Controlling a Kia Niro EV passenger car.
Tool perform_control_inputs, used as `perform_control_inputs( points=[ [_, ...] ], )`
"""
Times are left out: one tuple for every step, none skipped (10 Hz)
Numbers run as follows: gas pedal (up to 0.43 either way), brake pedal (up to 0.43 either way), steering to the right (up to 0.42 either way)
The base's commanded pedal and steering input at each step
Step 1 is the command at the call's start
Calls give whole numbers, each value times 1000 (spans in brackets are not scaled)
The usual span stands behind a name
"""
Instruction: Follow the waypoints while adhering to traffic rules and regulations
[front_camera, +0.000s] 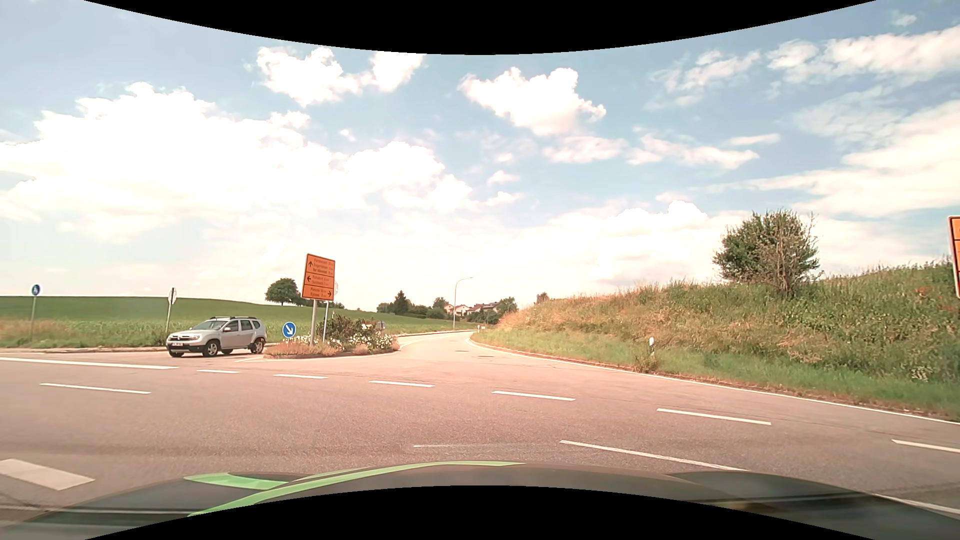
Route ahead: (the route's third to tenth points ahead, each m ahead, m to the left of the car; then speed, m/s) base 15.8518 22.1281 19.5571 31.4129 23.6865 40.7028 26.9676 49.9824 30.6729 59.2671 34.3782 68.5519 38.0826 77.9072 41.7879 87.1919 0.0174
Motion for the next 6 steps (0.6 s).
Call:
perform_control_inputs(
  points=[
    [0, 250, 4],
    [0, 256, 5],
    [0, 256, 5],
    [0, 256, 5],
    [0, 256, 4],
    [0, 256, 5]
  ],
)
